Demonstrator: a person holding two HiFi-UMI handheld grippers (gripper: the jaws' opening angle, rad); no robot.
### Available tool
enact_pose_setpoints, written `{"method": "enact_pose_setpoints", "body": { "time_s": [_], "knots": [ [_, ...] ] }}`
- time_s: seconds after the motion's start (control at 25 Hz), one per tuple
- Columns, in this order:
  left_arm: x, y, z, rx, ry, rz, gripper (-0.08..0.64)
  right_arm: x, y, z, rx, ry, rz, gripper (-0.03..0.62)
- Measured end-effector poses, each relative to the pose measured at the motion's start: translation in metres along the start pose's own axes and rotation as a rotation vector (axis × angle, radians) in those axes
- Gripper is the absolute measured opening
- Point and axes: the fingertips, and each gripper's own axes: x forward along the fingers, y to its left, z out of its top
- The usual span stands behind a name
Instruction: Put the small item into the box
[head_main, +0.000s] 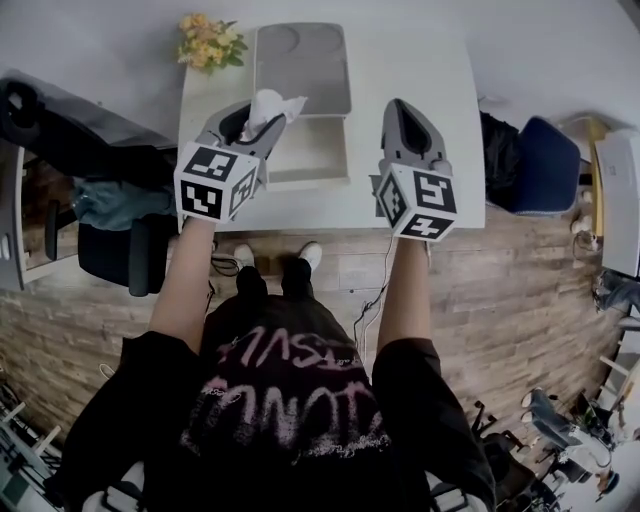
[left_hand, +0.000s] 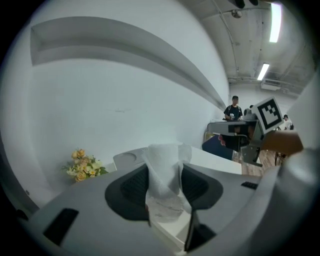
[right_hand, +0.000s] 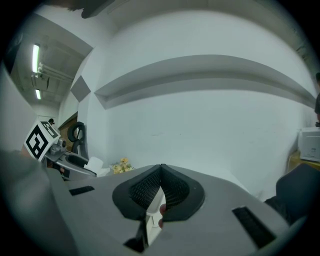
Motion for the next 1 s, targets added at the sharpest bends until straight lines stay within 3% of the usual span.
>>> {"method": "enact_pose_setpoints", "body": {
  "time_s": [0.4,0.8,1.0],
  "knots": [
    [0.032,-0.022,-0.051,0.075,0.204,-0.077,0.183,-0.009,-0.008,-0.018,0.037,0.017,-0.001,0.011],
    [0.056,-0.044,-0.1,0.302,0.423,-0.181,0.184,-0.013,-0.01,-0.026,0.048,0.029,-0.001,0.011],
    [0.064,-0.053,-0.118,0.478,0.543,-0.228,0.184,-0.014,-0.007,-0.026,0.056,0.028,0.008,0.011]
  ]
}}
